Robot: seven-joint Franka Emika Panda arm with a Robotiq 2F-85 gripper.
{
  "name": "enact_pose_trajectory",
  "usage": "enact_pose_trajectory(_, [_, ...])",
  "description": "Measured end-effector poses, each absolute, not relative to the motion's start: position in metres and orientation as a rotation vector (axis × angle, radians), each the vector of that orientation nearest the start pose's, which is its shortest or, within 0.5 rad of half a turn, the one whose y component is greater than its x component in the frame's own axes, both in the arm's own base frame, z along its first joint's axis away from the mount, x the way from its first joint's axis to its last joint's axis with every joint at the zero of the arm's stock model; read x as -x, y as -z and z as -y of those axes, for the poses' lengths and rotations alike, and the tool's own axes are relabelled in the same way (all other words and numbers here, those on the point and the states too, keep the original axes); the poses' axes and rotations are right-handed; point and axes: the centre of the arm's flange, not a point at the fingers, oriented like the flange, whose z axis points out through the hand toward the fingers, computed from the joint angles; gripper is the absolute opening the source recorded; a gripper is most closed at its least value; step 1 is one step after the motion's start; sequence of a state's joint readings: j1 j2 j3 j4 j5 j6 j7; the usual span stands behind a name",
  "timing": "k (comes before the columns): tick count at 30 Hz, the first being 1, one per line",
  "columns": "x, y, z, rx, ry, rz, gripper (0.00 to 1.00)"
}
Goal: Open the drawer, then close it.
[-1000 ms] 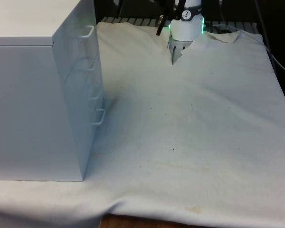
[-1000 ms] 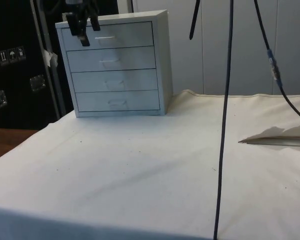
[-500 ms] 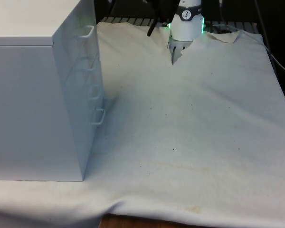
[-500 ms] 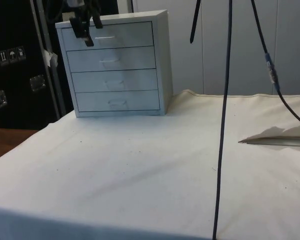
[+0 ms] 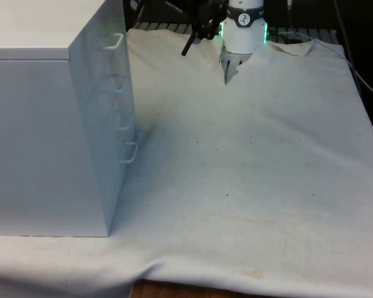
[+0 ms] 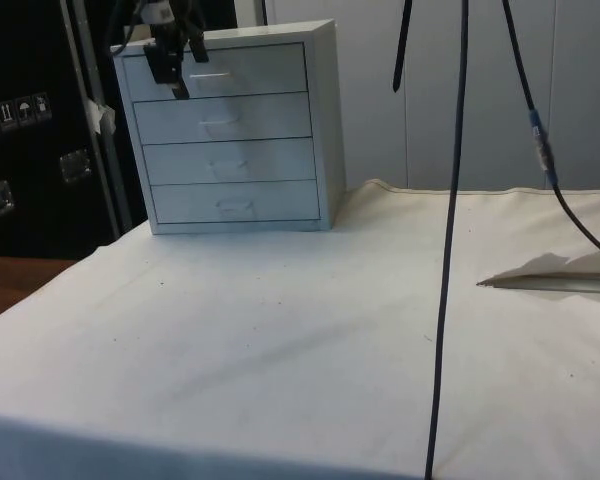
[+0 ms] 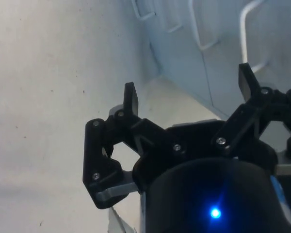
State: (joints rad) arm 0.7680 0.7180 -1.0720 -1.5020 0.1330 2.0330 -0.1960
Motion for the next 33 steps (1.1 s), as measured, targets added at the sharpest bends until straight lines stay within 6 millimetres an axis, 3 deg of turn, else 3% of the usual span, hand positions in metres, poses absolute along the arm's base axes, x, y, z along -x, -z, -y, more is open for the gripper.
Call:
enact_pose_trajectory(7, [-0.69, -0.422, 0.061, -2.615, -0.105, -0.013, 1.0])
enact_pose_trajectory(33, [-0.685, -0.401, 0.081, -2.584, -0.143, -0.134, 0.99])
